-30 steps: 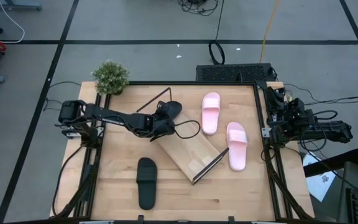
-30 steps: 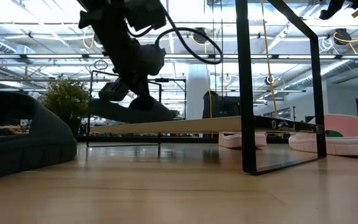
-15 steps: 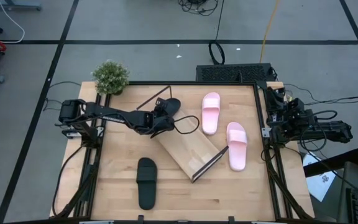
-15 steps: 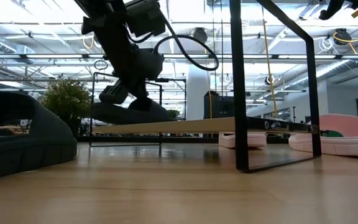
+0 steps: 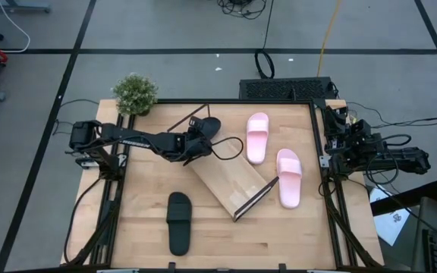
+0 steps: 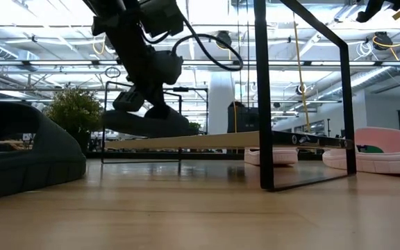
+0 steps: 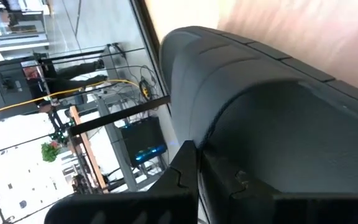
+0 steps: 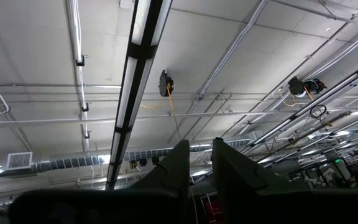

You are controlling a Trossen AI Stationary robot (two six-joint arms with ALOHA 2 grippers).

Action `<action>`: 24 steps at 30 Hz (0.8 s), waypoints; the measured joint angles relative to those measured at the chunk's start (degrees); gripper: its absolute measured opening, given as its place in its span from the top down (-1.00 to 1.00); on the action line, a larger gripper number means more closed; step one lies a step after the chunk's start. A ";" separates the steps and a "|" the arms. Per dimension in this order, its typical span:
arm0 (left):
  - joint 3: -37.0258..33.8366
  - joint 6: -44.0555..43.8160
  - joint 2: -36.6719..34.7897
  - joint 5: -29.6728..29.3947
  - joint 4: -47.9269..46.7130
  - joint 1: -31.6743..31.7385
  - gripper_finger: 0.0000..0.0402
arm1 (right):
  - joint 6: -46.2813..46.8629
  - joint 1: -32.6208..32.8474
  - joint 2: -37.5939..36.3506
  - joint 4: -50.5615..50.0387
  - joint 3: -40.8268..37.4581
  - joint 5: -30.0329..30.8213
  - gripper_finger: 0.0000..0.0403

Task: Pick and place slides into the shelf
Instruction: Put the left black slipper on the shelf

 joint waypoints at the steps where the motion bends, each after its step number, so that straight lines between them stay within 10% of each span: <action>1: 0.00 0.24 0.00 0.01 0.09 0.27 1.00 | 0.03 0.00 0.00 -0.05 0.00 0.00 0.71; 24: -4.31 -2.65 -0.02 2.74 2.73 0.77 1.00 | 0.09 0.01 0.00 -0.70 -0.01 0.00 0.71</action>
